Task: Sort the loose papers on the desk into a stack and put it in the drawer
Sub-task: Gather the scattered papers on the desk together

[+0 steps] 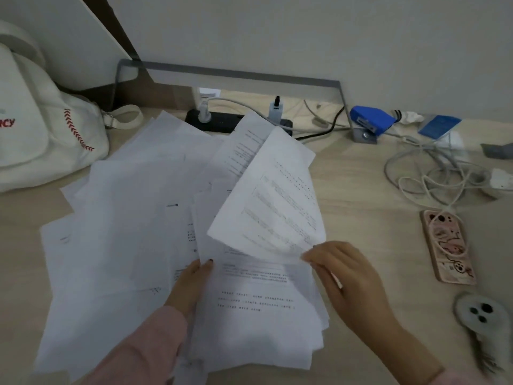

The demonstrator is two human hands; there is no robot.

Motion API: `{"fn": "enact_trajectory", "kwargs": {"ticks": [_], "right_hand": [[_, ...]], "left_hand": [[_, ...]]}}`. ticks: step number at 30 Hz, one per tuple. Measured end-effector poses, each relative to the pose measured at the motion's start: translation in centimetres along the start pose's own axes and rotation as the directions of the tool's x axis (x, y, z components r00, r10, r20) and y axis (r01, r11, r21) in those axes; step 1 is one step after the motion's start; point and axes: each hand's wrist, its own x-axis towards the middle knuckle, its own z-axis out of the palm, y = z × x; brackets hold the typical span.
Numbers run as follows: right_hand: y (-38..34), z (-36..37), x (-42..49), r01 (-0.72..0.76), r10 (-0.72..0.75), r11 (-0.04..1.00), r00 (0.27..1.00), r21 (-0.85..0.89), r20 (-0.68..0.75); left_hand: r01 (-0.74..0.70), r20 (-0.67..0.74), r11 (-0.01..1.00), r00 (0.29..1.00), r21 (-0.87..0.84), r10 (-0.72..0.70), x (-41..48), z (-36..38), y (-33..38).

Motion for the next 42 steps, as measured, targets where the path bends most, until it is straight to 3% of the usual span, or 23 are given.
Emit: {"fn": "enact_trajectory", "kwargs": {"ticks": [6, 10, 14, 18, 21, 24, 26, 32, 34, 36, 39, 42], "right_hand": [[0.5, 4.4, -4.8, -0.051, 0.037, 0.998, 0.952, 0.04, 0.303], [0.5, 6.3, -7.1, -0.141, 0.119, 0.99, 0.905, 0.023, 0.407], [-0.2, 6.9, -8.0, -0.203, 0.22, 0.975, 0.874, -0.085, 0.434], [-1.3, 5.6, -6.2, -0.315, 0.413, 0.902, 0.828, -0.296, 0.379], [-2.3, 5.3, -4.4, -0.46, 0.565, 0.823, 0.726, -0.333, 0.393], [-3.4, 5.5, -2.1, -0.757, 0.659, 0.648, 0.501, -0.086, 0.56], [-4.4, 5.9, 0.2, -0.881, 0.663, 0.462, 0.42, 0.103, 0.62], [-4.5, 9.2, 4.7, -0.911, 0.637, -0.053, 0.285, 0.409, 0.717], [-3.7, 10.0, 5.2, -0.835, 0.622, -0.22, 0.278, 0.505, 0.731], [-2.9, 10.3, 5.5, -0.753, 0.621, -0.302, 0.31, 0.585, 0.72], [-1.8, 9.7, 5.4, -0.719, 0.616, -0.267, 0.385, 0.642, 0.687], [-0.3, 8.6, 4.0, -0.768, 0.775, 0.022, 0.417, 0.64, 0.474]], "left_hand": [[0.072, -0.013, 0.979, 0.997, -0.191, -0.076, 0.5, -0.4, 0.0], [0.039, 0.067, 0.996, 0.997, -0.078, -0.034, 1.0, -0.8, -0.9], [0.01, 0.042, 0.999, 0.999, -0.04, -0.008, 0.8, -0.9, -1.0], [0.067, 0.061, 0.985, 0.996, -0.157, -0.058, 0.9, -1.0, -0.8], [0.07, 0.077, 0.982, 0.995, -0.178, -0.057, 1.4, -1.1, -0.9], [0.087, 0.099, 0.985, 0.992, -0.151, -0.073, 1.7, -1.2, -0.9], [0.09, 0.118, 0.988, 0.99, -0.127, -0.075, 1.3, -1.4, -0.7], [0.098, 0.147, 0.977, 0.987, -0.189, -0.071, 0.9, -1.9, -0.5], [0.084, 0.124, 0.974, 0.991, -0.21, -0.059, 2.5, -2.4, -1.2], [-0.003, 0.109, 0.982, 0.994, -0.189, 0.024, 6.0, -3.0, -3.5], [0.053, 0.076, 0.98, 0.996, -0.192, -0.039, 2.9, -2.4, -0.5], [0.04, 0.11, 0.998, 0.993, -0.055, -0.034, -0.3, -1.5, 0.4]]}}
